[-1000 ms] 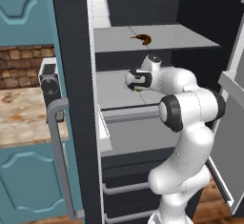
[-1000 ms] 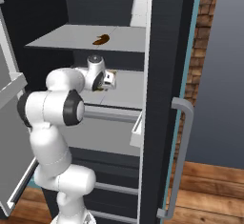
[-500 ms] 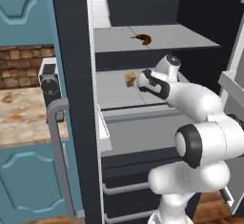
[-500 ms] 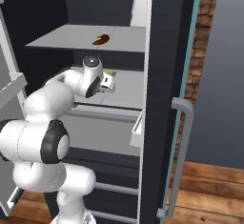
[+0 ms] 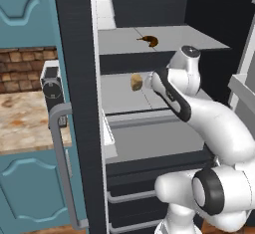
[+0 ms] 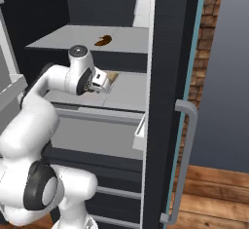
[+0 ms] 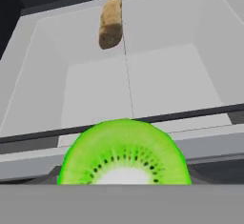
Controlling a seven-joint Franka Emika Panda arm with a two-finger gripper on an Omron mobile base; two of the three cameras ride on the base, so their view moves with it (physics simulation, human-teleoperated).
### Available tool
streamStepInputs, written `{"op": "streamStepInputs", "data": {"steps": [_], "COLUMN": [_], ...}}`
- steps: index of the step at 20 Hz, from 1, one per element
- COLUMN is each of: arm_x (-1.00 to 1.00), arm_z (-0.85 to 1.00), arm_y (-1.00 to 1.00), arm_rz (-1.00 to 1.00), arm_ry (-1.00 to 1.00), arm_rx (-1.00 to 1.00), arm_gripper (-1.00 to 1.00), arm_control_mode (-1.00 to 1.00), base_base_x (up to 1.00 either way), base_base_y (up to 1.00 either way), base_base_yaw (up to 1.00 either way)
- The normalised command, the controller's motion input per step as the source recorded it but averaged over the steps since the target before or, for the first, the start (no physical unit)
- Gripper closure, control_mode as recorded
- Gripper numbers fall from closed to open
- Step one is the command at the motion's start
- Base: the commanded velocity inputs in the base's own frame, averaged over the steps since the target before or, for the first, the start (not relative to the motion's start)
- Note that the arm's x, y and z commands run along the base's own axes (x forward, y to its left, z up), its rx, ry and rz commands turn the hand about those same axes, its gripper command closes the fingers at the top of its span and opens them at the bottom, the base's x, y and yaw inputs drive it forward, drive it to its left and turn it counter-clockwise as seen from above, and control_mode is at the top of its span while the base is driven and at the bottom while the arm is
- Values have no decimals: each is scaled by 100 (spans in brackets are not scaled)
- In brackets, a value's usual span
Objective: Pick up the kiwi and banana from the fridge and place one fruit on each plate on the dining counter.
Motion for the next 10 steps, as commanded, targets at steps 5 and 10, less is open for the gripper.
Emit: {"op": "streamStepInputs", "data": {"steps": [5,10], "arm_x": [-95,-97], "arm_z": [35,42], "arm_y": [-8,-12], "arm_rz": [-13,-10], "arm_ry": [1,0], "arm_rx": [0,2], "arm_gripper": [100,100], "arm_control_mode": [-100,-100], "base_base_x": [0,0], "base_base_y": [0,0], "base_base_yaw": [0,0]}}
